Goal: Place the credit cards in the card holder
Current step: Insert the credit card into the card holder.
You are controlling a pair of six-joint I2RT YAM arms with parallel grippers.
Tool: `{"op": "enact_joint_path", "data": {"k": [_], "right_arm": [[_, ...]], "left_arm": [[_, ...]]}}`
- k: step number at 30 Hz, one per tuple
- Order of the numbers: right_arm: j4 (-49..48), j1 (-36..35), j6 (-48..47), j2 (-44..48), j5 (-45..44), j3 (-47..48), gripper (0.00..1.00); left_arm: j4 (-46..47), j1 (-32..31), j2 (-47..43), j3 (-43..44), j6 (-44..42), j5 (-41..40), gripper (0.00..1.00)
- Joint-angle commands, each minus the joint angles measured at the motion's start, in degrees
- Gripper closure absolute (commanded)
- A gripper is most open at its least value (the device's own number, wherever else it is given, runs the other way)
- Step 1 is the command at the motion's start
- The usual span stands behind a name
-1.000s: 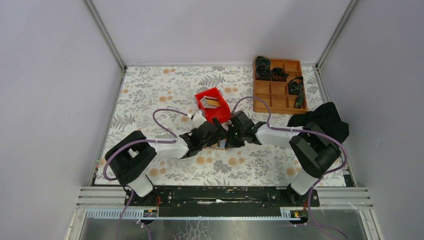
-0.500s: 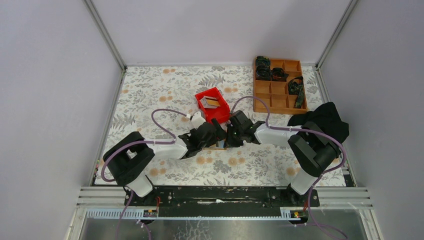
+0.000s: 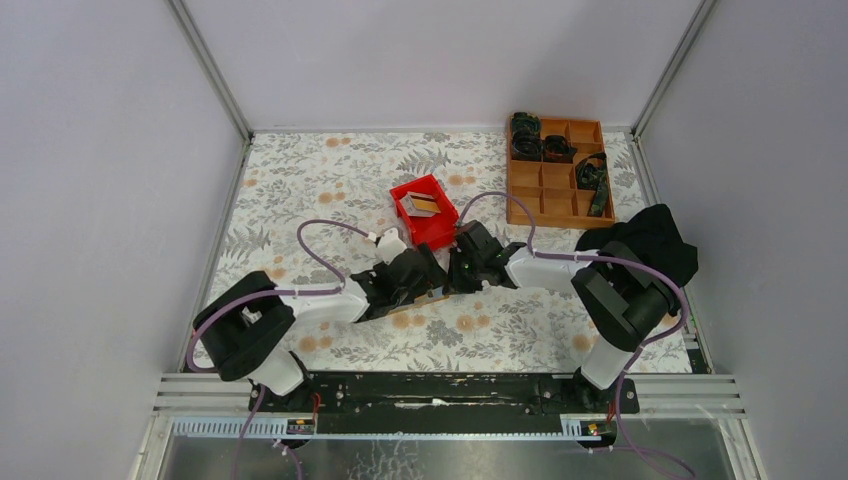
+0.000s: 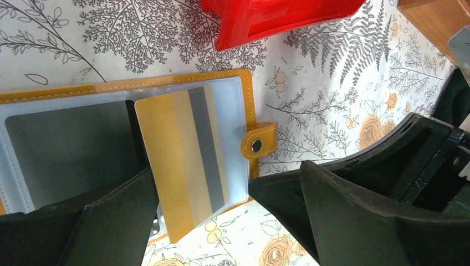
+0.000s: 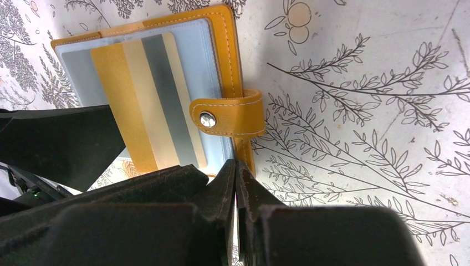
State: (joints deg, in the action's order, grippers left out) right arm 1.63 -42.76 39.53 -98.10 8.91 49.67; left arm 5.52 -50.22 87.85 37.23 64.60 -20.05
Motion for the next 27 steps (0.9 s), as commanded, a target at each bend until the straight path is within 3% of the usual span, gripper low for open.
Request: {"op": "enact_joint_path", "data": {"k": [1,14,27], "right_arm": [[2.11,-0.47,-1.25,-1.51,-2.21,0.53,0.94],[2.06,-0.19,-1.70,-2.03,-1.74,0.93,0.94],[2.56,-0.21,-2.89,-2.70,-1.00,1.72,0.94]], "left_arm": [[-7.54,-0.24,-0.23,-1.31,-1.49,-3.01,0.00],[-15.53,-0.16,-1.99,0.30,1.64,-4.66,0.00],[-22.30,1.36,0.64,4.37,4.56,0.22,0.00]]}}
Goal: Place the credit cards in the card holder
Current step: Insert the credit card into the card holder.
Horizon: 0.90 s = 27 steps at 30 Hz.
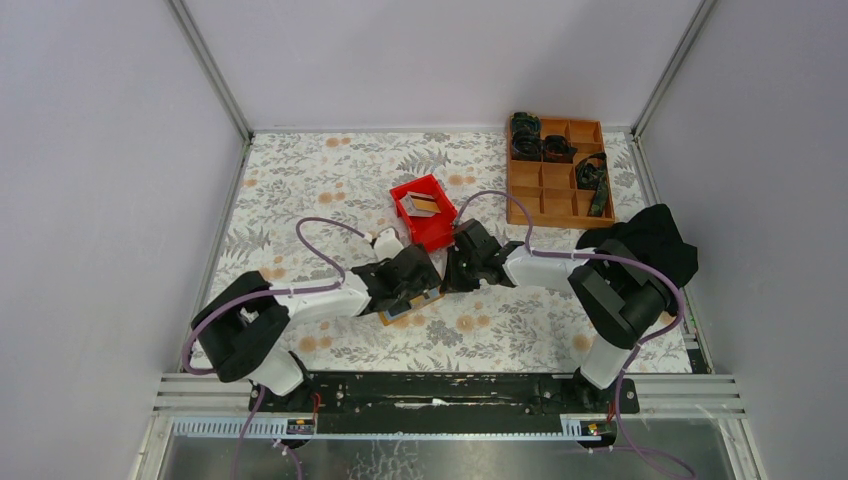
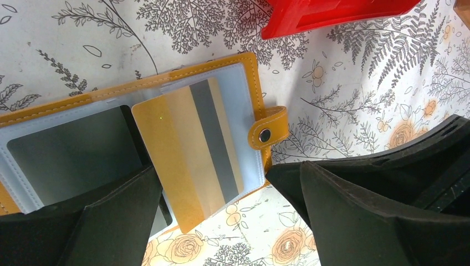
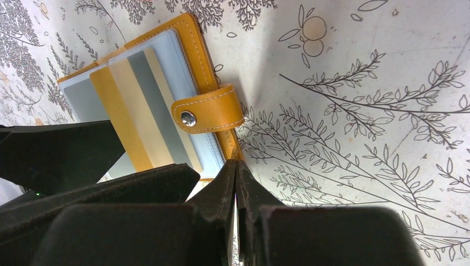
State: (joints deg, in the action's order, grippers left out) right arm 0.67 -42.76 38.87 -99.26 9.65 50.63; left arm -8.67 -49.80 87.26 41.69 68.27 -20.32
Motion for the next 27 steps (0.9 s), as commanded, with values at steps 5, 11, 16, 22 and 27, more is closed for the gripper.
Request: {"op": "enact_joint_path", "data": {"k": [5,11,16,22,27], "right_arm": [[3.75,-0.17,-2.55,-1.76,-1.74,0.94,0.94],[3.81,-0.17,-2.88,-1.81,-1.74,0.87,0.94],[3.84,-0.21,-2.93,-1.80,-1.56,0.92,0.94],[4.33,-0.21,-3.43,-1.77,-1.47,1.35,0.94],[4.10,-0.22,-3.55,-1.93,-1.39,1.51,0.94]], "left_arm": [[-9.00,1.71,0.02,0.22,1.62,1.20,0.00],[-9.17,2.86,-2.09,0.31,2.39,2.75,0.00],[-10.31,3.20,-3.26,0.71,2.36,3.26,0.00],[-11.19,3.21,-4.33,0.33,2.51,2.68,0.00],[-11.26,3.18,-6.59,0.18,3.20,2.34,0.02]]}}
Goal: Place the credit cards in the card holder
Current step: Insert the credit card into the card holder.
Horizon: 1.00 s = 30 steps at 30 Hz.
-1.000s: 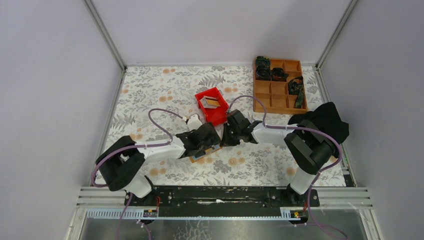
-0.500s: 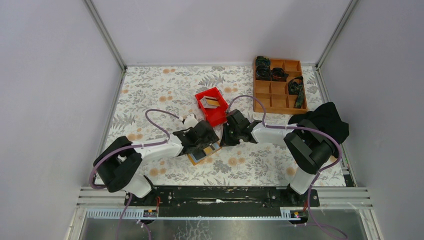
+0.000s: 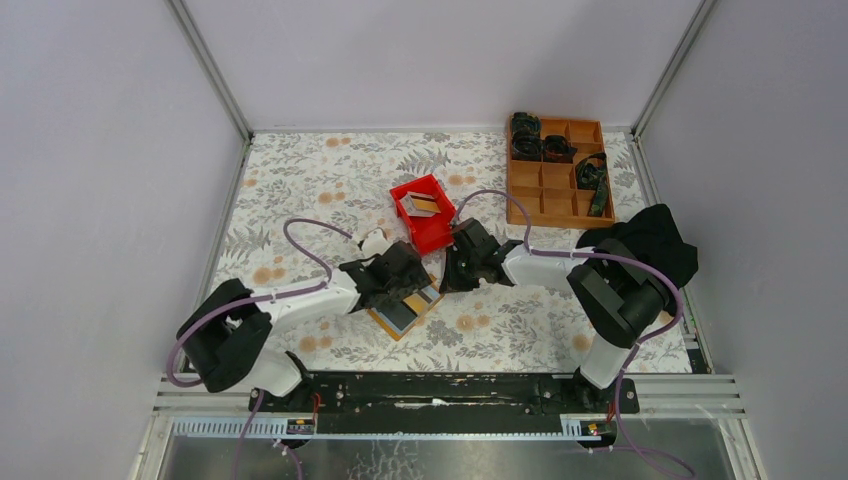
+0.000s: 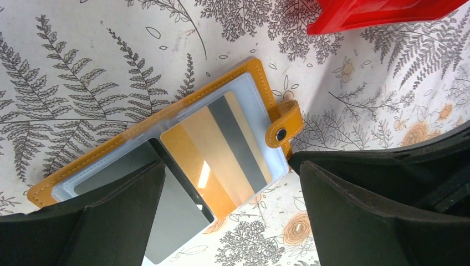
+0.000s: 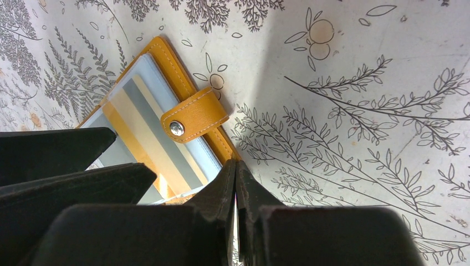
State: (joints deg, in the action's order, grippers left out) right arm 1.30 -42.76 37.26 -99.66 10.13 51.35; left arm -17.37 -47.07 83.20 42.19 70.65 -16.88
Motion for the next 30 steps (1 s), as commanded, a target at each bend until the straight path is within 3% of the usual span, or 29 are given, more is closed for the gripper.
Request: {"op": "enact_joint_path", "data": {"k": [1,5,8,12,15,17,24,30], "right_arm": [[3.45,-0.15,-1.92,-1.58,-1.85,0.86,0.94],[3.60,-0.18,-2.01,-1.54,-1.87,1.20,0.94],[3.31,-0.19,-1.82,-1.51,-1.96,1.08,0.94],[2.76,-0.18,-1.55,-1.40,-1.87,0.72,0.94],[2.45,-0.21,-1.38,-1.50,-1.78,0.67,0.94],[2.41,-0.17,-1.38,-1.56,-1.70,0.79,0.94],[2.71,-0.21,-1.58,-1.70,-1.69,1.04,0.94],[2.44,-0.19,-1.40,-1.69,-1.67,0.70,0.94]], "left_arm": [[-2.77,0.48,-3.00,-0.28,0.87,-1.01,0.02],[-3.11,0.47,-5.84,-1.51,1.11,-0.70,0.07],[-3.05,0.44,-7.74,-3.36,1.85,-0.53,0.17],[-2.56,0.27,-8.71,-5.51,2.30,-0.37,0.41],[-2.35,-0.20,-8.18,-6.05,2.06,-0.39,0.78],[-2.32,-0.58,-7.36,-5.84,1.80,-0.30,0.88],[-2.32,-1.18,-5.07,-5.68,1.24,-0.52,1.00],[-1.74,-1.45,-4.38,-6.50,1.53,-0.45,1.00]]}}
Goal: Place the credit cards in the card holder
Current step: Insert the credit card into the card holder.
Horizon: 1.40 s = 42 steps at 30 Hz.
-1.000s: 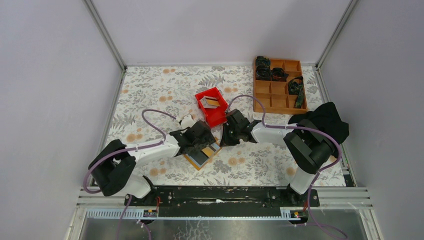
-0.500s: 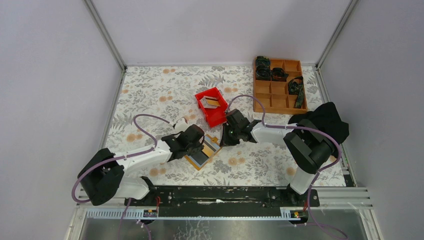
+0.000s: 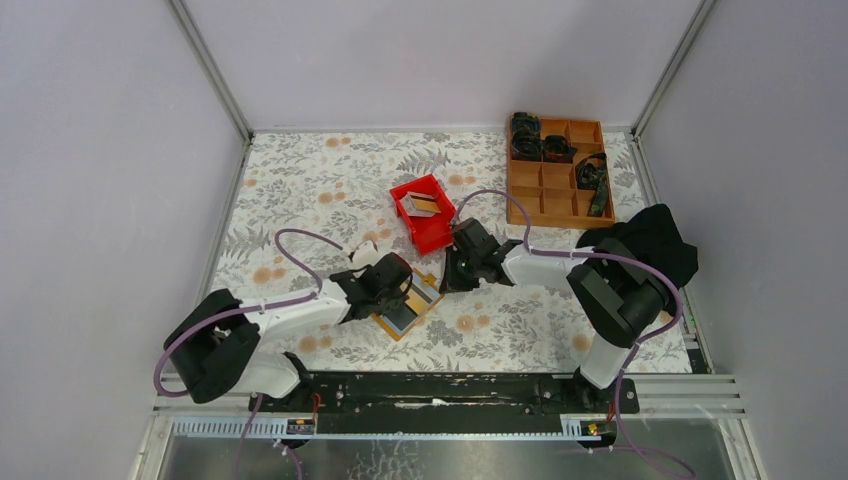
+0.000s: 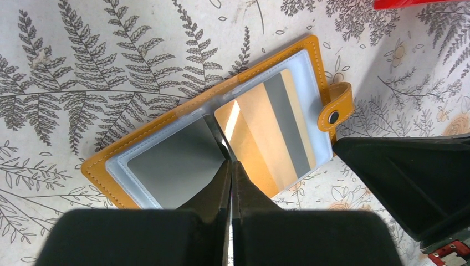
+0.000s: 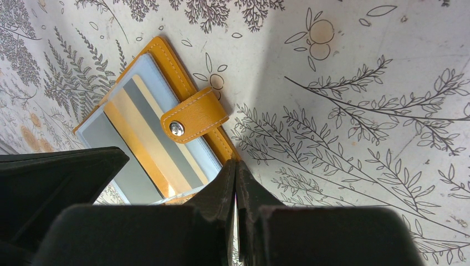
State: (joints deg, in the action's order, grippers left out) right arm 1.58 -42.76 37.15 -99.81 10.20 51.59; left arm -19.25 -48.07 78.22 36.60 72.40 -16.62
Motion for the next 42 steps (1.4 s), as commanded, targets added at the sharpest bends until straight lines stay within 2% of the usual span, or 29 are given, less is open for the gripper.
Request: {"op": "enact_joint_path", "data": {"k": [1,18,34,42], "right_arm": [[2.16,-0.21,-1.21,-1.61,-1.76,0.44,0.94],[1.93,-0.19,-1.02,-1.22,-1.68,-0.27,0.93],[2.24,-0.17,-1.69,-0.65,-1.41,-0.84,0.94],[2.90,-0.21,-2.69,-0.04,-2.35,-0.63,0.93]], "left_arm": [[0.17,-0.44,0.74,-0.87,-0.31,-0.64,1.00],[2.44,-0.83,3.63,-0.53,-0.60,0.01,1.00],[3.86,-1.15,7.40,4.15,-1.20,-1.50,1.00],[-1.31,-1.17,2.97,5.30,-1.05,-5.33,0.97]]}}
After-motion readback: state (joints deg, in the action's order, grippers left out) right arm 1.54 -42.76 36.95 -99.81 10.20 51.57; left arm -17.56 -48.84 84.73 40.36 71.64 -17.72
